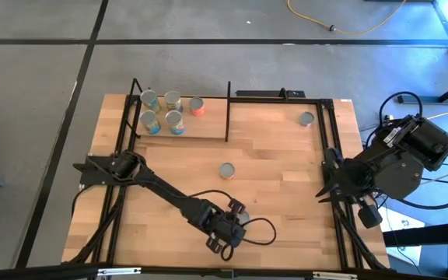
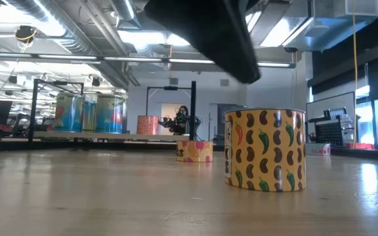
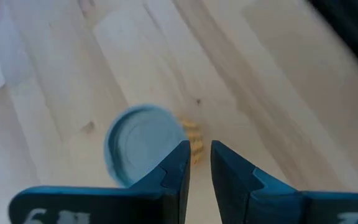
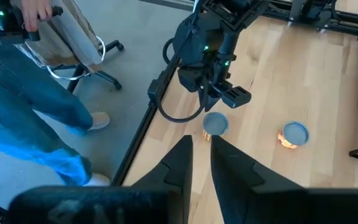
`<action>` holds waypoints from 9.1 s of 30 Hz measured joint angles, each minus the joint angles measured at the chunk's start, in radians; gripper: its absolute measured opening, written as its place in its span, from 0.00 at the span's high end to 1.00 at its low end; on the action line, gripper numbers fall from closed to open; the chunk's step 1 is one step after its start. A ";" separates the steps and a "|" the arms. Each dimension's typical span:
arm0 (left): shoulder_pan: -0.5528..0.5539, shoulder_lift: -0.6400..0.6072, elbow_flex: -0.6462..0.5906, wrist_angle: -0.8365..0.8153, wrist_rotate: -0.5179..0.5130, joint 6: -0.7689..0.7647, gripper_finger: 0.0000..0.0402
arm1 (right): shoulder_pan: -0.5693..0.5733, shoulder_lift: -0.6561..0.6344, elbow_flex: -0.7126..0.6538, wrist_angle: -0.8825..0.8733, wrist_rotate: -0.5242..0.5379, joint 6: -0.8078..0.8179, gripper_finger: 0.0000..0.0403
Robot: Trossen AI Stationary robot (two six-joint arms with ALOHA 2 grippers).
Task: Pick and place cans onto a shelf
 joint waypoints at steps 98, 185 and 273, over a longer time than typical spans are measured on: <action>-0.042 -0.013 -0.069 0.006 -0.257 -0.122 0.86 | -0.176 -0.004 -0.892 0.373 0.039 0.398 0.85; 0.061 0.014 -0.213 0.438 -0.399 -0.122 0.86 | -0.391 -0.003 -1.557 1.478 -0.324 0.185 0.85; -0.028 0.037 -0.143 0.171 -0.461 -0.642 0.86 | -0.654 -0.046 -1.445 1.221 -0.549 -0.574 0.85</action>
